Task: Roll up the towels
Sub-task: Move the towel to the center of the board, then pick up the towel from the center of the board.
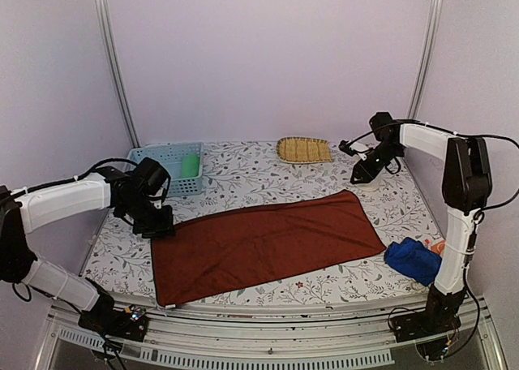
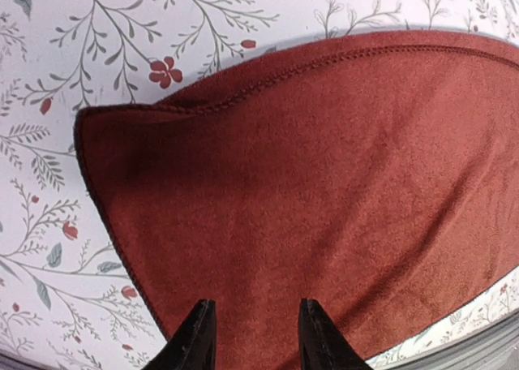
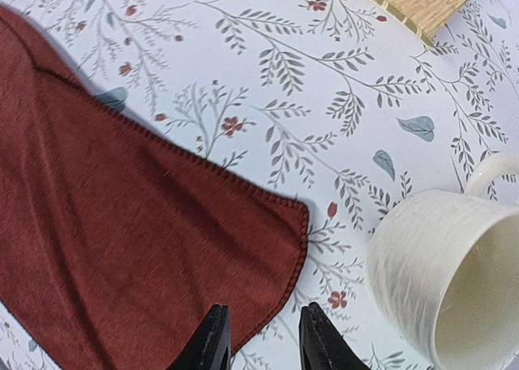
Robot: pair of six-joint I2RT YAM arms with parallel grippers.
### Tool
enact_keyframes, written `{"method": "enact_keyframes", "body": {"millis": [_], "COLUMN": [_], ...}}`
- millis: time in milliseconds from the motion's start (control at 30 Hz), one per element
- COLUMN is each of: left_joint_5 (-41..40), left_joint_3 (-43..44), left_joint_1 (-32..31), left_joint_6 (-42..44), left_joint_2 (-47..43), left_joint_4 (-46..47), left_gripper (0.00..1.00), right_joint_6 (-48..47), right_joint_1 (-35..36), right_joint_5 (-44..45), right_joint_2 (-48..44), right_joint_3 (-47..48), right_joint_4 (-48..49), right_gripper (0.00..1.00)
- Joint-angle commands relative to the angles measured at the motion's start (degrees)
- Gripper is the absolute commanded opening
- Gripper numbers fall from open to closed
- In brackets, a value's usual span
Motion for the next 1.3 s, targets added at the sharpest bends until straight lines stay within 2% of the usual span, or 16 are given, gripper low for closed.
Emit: {"method": "enact_keyframes", "body": {"millis": [0,433,700,1100,1167,1267], "left_joint_5": [-2.0,-2.6,-2.7,-2.6,-2.8,-3.0], "left_joint_3": [-2.5,-6.2,-7.6,-7.7,-7.7,-7.7], "left_joint_1": [2.5,7.2,9.1,9.5,9.6,10.0], "left_joint_6": [4.3,6.8,7.4,7.8,7.9,8.1], "left_joint_2": [0.9,-1.3,-1.3,-1.2,-1.3,-1.3], "left_joint_4": [7.2,9.1,10.6,11.1,11.1,11.1], "left_gripper": [0.38,0.38,0.39,0.39,0.39,0.39], "right_joint_6": [4.6,5.6,5.3,6.8,6.8,6.9], "right_joint_1": [0.7,2.1,2.0,2.0,2.0,2.0], "right_joint_5": [2.2,9.0,7.8,4.3,3.6,3.4], "right_joint_2": [6.4,14.4,16.4,21.5,22.0,22.3], "right_joint_3": [6.0,9.0,9.7,14.0,14.5,14.7], "right_joint_4": [1.9,2.4,2.0,1.1,0.7,0.5], "right_gripper": [0.32,0.35,0.39,0.40,0.35,0.22]}}
